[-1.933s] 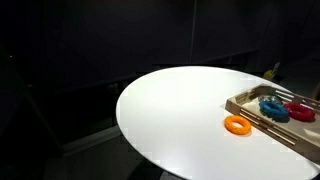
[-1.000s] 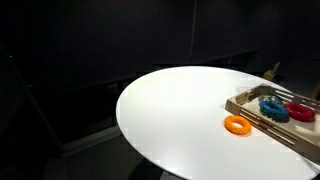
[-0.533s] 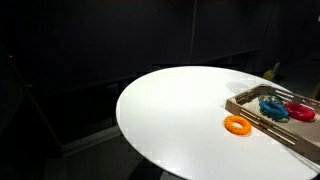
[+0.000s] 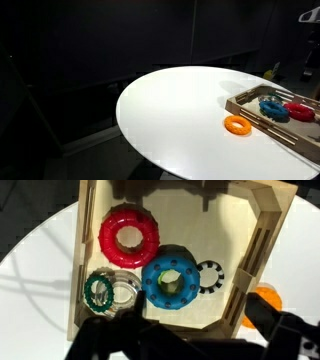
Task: Remove the blue circular object from the wooden tray
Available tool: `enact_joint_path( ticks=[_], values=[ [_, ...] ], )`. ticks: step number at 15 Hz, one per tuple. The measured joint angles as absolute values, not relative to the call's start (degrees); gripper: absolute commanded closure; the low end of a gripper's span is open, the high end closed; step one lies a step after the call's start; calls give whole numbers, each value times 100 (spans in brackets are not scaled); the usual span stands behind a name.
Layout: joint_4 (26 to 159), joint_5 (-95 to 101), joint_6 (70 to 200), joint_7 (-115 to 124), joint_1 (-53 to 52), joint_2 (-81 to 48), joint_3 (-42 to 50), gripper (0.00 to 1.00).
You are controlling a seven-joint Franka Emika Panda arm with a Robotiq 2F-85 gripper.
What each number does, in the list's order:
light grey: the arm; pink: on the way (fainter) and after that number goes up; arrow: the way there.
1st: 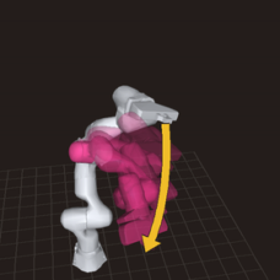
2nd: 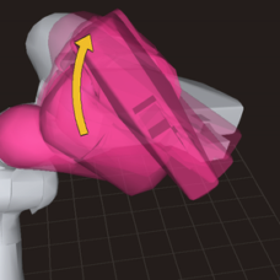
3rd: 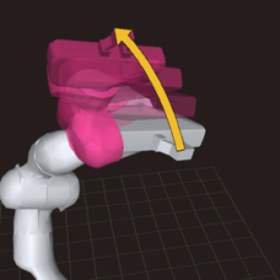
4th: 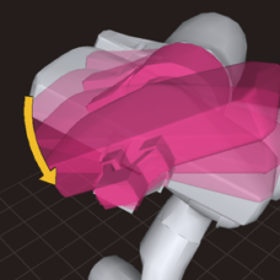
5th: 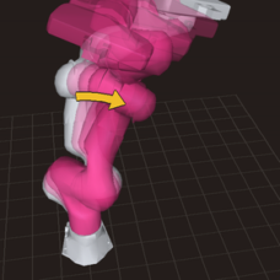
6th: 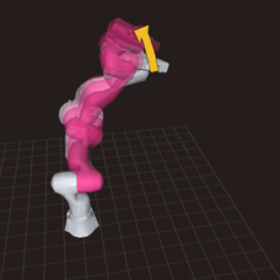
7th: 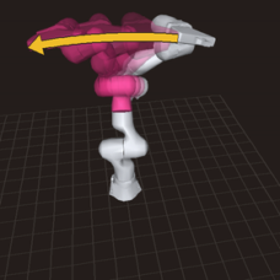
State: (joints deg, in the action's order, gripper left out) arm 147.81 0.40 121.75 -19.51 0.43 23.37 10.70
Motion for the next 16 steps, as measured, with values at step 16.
enact_joint_path(
  ticks=[16],
  values=[
    [14772,39,12320,-1808,89,2014,804,0]
  ],
)
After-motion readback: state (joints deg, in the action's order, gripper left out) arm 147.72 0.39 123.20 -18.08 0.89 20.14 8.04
